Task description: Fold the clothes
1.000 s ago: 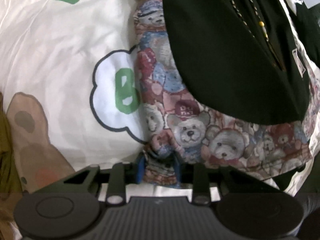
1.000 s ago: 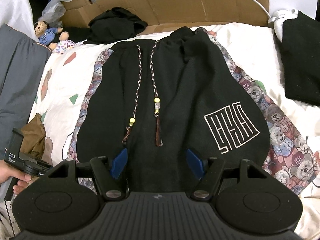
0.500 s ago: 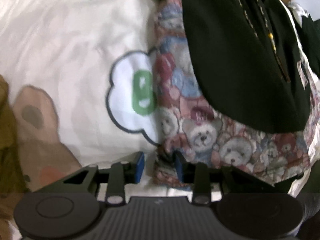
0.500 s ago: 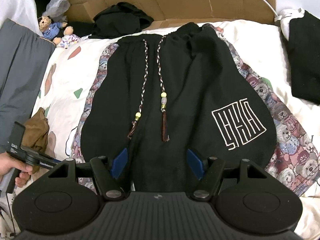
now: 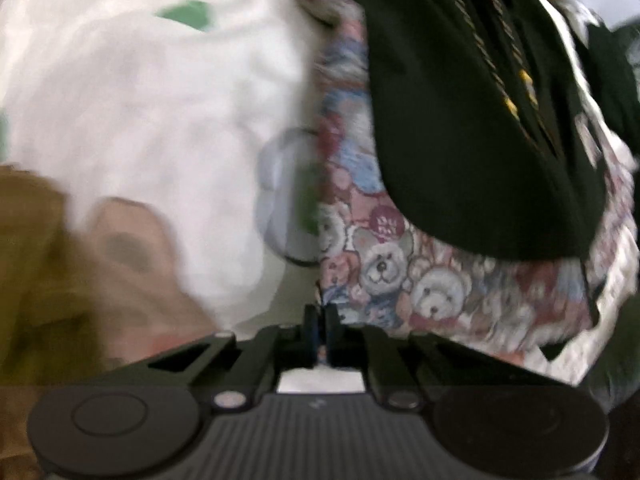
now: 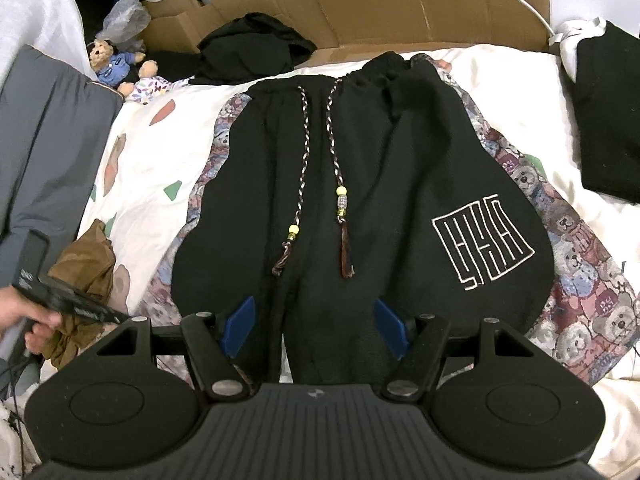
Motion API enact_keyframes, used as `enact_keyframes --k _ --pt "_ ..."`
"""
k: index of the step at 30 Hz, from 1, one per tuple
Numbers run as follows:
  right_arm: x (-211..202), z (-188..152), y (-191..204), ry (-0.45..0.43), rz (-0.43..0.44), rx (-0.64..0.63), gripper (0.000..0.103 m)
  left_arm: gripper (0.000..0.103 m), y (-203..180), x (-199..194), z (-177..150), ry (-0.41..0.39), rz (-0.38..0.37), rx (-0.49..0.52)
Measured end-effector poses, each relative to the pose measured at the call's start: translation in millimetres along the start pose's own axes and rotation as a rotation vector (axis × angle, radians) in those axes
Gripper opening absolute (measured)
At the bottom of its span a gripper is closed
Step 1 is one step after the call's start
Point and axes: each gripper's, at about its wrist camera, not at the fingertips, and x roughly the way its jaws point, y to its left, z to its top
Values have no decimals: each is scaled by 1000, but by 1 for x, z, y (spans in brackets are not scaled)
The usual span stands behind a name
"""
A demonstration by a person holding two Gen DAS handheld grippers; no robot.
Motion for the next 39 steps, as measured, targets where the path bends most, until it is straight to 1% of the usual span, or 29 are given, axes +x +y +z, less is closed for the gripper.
enact_keyframes --k 4,7,9,10,14,16,17,19,20,21,22,23,24,26,28,30,33,36,37,39 --pt "-3 -2 3 6 6 -14 71 3 20 -14 -6 -22 27 -39" --pt "-2 -4 6 17 4 -19 71 3 22 -14 -9 -14 34 -50" --pt "1 -5 7 28 1 -22 71 3 29 -13 -12 2 74 -40" --pt "3 -7 9 35 1 -24 71 3 31 -12 -13 5 80 -42" --pt "17 -11 18 70 9 -33 71 3 39 -9 -15 3 64 -68" --pt "27 -13 23 95 21 -35 71 3 36 -11 -19 -9 61 -72" --pt "31 -15 26 109 31 -35 71 5 37 -11 -14 -24 59 -72" --pt "44 -21 33 154 61 -31 71 13 48 -20 -7 -42 55 -71" --pt "49 -22 35 169 70 -29 71 19 50 -14 -5 -48 59 -69" --pt "54 -24 36 188 80 -25 71 28 52 -8 -4 -53 64 -66" --pt "64 -29 40 225 95 -17 71 35 54 -2 -3 -57 69 -64" --pt "68 -31 42 242 99 -13 71 46 53 1 -3 -56 80 -64" --pt "71 -33 43 252 100 -13 71 52 53 4 -3 -55 87 -63" --pt "83 -40 48 292 98 -16 71 53 54 13 -2 -47 97 -58" --pt "90 -46 52 318 105 -13 71 53 57 21 -3 -39 91 -63" --pt "97 -52 55 345 121 -4 71 53 63 33 -7 -27 76 -91" --pt "104 -58 58 379 145 2 70 52 72 47 -14 -9 73 -132" --pt "115 -64 62 422 173 20 65 52 73 54 -18 -22 61 -135" --pt "117 -65 62 426 169 22 64 52 72 55 -19 -28 62 -132" --pt "123 -67 60 433 154 27 57 52 70 57 -19 -39 60 -124"
